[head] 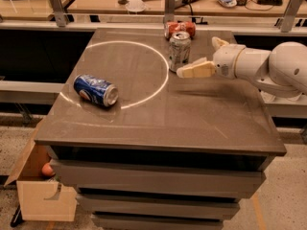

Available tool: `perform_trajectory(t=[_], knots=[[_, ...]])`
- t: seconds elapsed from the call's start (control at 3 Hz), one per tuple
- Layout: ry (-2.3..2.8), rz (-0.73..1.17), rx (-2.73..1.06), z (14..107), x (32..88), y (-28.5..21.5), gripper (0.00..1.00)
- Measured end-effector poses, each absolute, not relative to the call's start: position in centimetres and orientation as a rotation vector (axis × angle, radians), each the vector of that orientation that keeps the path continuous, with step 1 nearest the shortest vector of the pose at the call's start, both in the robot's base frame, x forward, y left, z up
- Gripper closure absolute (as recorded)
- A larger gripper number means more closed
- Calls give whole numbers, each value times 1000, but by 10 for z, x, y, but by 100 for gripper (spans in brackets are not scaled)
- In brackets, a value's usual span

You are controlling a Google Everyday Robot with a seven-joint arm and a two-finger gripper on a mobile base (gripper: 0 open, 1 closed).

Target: Move 7up can near pepsi can

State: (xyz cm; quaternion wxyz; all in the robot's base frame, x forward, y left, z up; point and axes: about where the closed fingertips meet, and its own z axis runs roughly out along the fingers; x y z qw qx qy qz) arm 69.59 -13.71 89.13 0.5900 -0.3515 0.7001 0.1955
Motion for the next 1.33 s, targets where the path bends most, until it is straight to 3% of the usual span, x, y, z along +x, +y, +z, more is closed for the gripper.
perform_trajectory(t=[0.33, 0.67, 1.33], knots=[[1623, 497, -833, 883, 721, -113, 12], [1616, 572, -843, 871, 748, -88, 40], [1536, 723, -939, 895, 747, -40, 87]])
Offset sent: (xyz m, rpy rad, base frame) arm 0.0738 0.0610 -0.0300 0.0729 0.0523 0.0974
